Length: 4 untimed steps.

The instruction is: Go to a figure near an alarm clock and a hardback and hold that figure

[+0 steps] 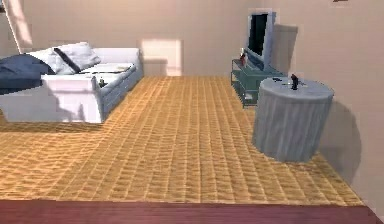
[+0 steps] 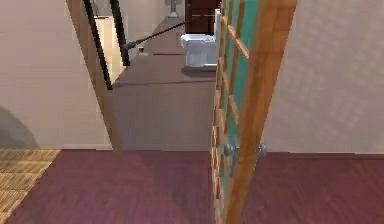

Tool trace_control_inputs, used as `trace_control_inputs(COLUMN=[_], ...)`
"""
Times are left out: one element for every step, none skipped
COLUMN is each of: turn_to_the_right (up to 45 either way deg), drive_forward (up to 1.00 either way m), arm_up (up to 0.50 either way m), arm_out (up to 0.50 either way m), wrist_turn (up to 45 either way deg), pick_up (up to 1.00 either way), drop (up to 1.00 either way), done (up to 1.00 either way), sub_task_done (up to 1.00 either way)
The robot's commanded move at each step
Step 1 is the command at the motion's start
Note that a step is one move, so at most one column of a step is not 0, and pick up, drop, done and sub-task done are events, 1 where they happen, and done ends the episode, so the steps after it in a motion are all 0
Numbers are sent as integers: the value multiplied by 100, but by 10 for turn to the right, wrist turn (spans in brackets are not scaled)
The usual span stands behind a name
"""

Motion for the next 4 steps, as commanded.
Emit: trace_control_inputs(turn_to_the_right=[450, 180, 0, 180], drive_forward=[0, 0, 45, 0], arm_up=[0, 0, 0, 0], arm_out=[0, 0, 0, 0], wrist_turn=[0, 0, 0, 0], pick_up=[0, 0, 0, 0], drop=[0, 0, 0, 0], done=[0, 0, 0, 0], sub_task_done=[0, 0, 0, 0])
